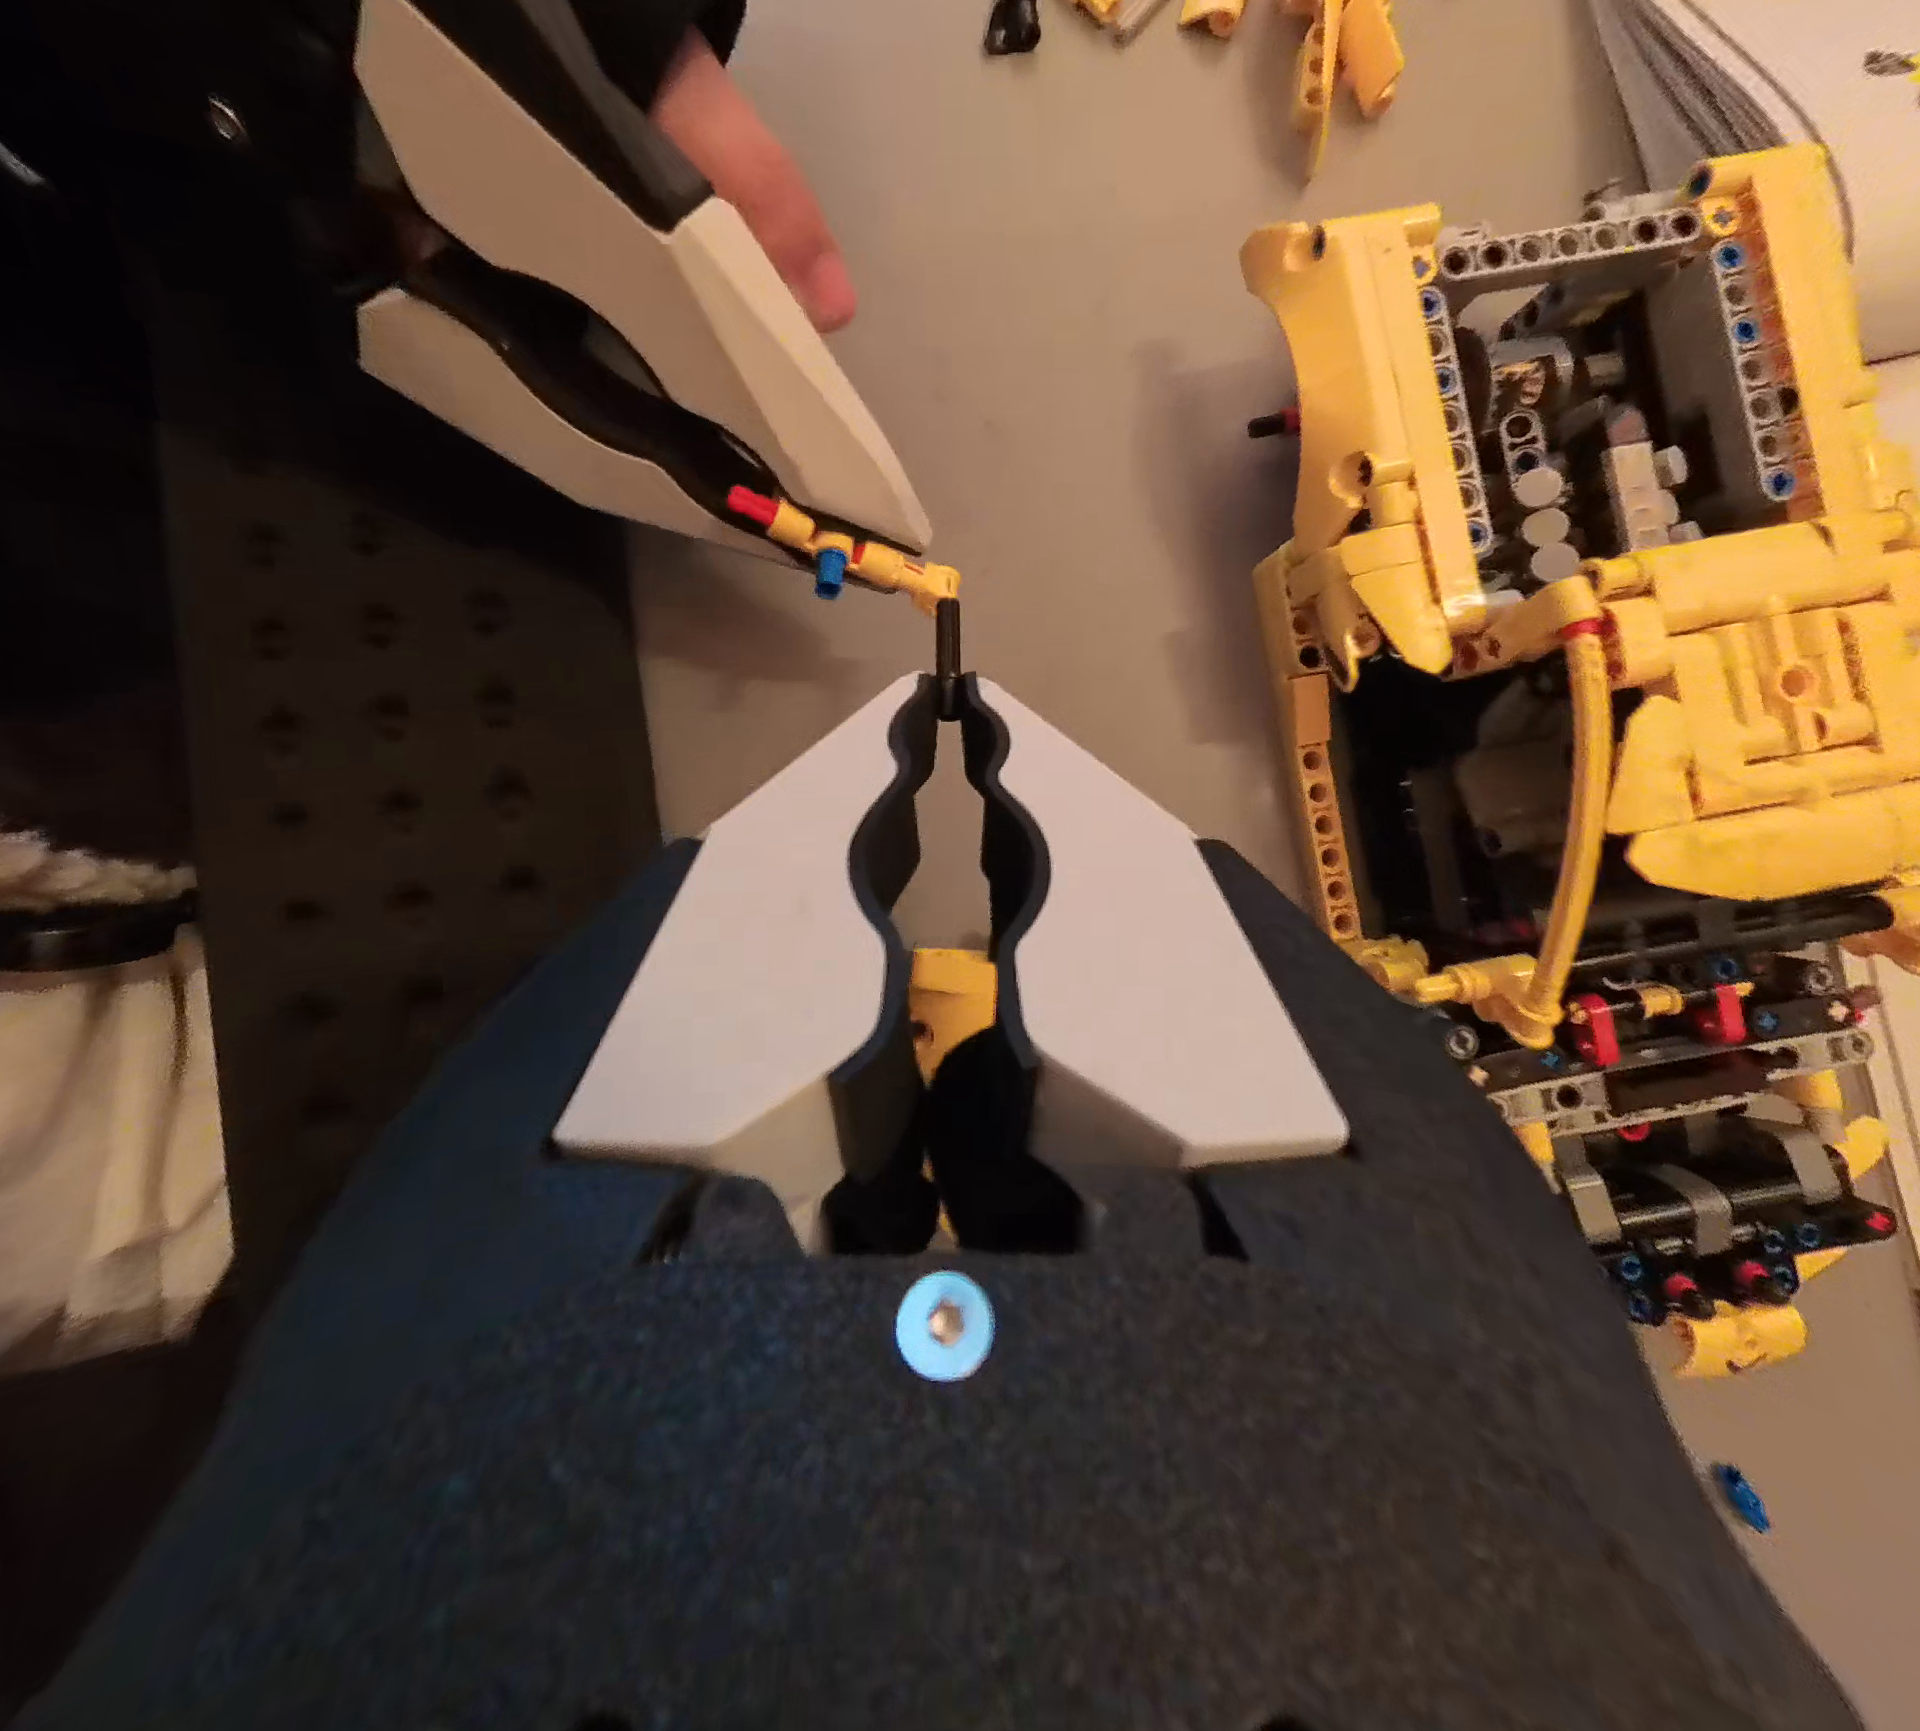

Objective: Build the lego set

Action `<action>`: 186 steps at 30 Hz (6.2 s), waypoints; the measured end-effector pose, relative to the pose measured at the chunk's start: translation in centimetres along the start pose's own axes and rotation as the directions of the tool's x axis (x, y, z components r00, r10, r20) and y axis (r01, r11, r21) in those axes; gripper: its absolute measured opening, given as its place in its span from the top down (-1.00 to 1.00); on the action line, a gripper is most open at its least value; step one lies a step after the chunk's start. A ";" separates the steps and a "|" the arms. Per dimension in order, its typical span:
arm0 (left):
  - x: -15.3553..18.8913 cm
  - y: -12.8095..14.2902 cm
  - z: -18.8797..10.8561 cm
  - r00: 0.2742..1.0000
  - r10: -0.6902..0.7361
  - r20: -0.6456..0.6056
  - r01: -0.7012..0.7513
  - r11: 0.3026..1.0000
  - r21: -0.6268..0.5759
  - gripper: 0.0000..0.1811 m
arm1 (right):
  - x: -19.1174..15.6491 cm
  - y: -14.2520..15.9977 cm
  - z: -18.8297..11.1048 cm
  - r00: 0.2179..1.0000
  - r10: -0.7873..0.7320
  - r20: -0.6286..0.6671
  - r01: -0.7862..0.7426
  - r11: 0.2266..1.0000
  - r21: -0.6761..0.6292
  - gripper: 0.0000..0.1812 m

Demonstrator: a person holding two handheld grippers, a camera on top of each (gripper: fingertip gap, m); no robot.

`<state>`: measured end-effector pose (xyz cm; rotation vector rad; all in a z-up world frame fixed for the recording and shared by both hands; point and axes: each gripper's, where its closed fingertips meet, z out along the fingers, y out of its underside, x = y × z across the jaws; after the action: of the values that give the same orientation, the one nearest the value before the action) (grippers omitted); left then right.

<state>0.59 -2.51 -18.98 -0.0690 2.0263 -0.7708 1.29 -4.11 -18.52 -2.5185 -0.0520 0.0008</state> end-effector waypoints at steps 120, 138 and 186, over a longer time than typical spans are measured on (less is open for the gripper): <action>-3.7 -0.5 0.4 0.845 0.532 0.045 -0.532 0.847 -0.018 0.96 | 2.3 -2.9 -0.4 0.992 0.050 0.117 -0.044 0.997 -0.058 0.98; -4.5 -3.5 -2.3 0.995 0.090 -0.051 -0.069 0.945 0.319 0.96 | 0.0 -2.9 -2.7 0.903 -0.166 0.397 0.103 0.979 0.177 0.97; -1.4 0.8 1.8 0.781 0.610 -0.136 -0.608 0.792 0.059 1.00 | 2.4 -0.1 1.0 0.976 0.009 0.216 0.048 0.966 -0.255 0.98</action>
<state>2.94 -2.29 -19.02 0.6486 2.0025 -0.3720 3.68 -3.30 -19.27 -2.7692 -0.1757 0.2771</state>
